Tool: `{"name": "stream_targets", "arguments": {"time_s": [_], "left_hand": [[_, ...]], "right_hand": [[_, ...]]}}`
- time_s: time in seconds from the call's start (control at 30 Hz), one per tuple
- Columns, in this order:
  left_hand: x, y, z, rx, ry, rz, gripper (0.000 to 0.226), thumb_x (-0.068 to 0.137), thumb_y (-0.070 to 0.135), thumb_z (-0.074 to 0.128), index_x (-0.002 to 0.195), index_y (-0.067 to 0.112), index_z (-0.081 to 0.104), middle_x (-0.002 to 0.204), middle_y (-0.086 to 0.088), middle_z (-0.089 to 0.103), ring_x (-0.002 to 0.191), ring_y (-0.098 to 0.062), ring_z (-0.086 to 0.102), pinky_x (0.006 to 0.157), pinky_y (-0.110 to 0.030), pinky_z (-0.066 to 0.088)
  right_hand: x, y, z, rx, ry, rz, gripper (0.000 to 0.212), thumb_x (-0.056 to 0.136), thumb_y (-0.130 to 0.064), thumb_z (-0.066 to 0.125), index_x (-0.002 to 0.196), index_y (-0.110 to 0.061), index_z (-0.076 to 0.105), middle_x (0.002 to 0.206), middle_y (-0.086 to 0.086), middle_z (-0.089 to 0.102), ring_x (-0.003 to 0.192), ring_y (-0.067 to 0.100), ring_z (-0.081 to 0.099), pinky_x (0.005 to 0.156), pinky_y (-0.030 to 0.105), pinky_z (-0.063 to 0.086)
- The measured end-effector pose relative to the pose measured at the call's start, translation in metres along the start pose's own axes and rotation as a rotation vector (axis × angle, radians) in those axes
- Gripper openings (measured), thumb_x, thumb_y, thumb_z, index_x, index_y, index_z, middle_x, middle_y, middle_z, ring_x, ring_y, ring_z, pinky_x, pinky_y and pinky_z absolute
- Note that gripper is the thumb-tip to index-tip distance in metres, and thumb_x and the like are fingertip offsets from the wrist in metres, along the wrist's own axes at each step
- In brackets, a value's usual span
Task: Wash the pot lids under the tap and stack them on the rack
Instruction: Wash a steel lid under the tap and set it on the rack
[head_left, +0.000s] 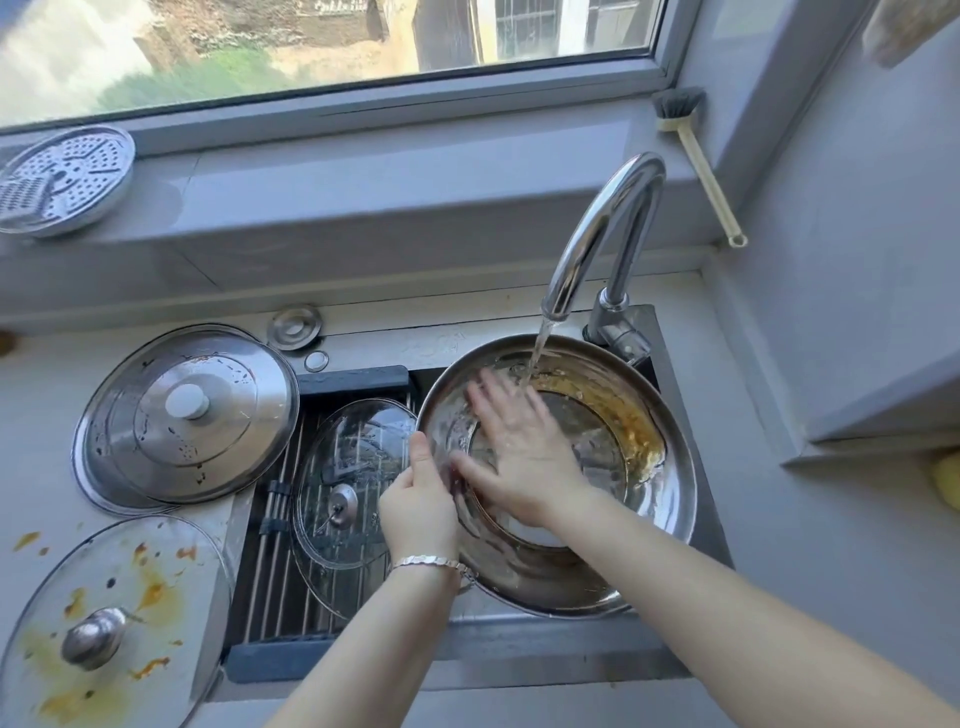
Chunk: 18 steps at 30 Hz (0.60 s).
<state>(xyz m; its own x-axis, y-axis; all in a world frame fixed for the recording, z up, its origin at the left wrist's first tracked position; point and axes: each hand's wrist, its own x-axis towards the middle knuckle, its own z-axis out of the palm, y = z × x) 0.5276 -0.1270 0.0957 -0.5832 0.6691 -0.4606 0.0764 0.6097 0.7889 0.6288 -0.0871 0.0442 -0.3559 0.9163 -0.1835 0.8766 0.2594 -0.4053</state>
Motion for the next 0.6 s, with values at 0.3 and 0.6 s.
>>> {"name": "stream_targets", "arguments": {"time_s": [0.3,0.6], "left_hand": [[-0.002,0.005,-0.001,-0.006,0.035,0.012,0.057,0.092,0.052,0.036,0.052,0.013,0.024,0.052,-0.006,0.028,0.049,-0.018,0.026,0.049,-0.03,0.022],[0.003,0.006,0.009,-0.097,-0.025,-0.035,0.052,0.093,0.047,0.04,0.053,0.015,0.047,0.057,0.002,0.049,0.057,-0.011,0.046,0.055,-0.018,0.035]], "right_hand": [[-0.018,0.025,0.004,0.063,0.025,0.587,0.077,0.094,-0.056,0.015,0.147,-0.007,-0.013,0.155,0.009,-0.021,0.144,0.021,-0.018,0.115,0.038,-0.01],[-0.001,-0.026,0.004,-0.006,-0.066,-0.187,0.069,0.089,-0.048,0.0,0.147,-0.012,-0.011,0.152,0.001,-0.023,0.133,0.008,-0.03,0.117,0.039,-0.015]]}}
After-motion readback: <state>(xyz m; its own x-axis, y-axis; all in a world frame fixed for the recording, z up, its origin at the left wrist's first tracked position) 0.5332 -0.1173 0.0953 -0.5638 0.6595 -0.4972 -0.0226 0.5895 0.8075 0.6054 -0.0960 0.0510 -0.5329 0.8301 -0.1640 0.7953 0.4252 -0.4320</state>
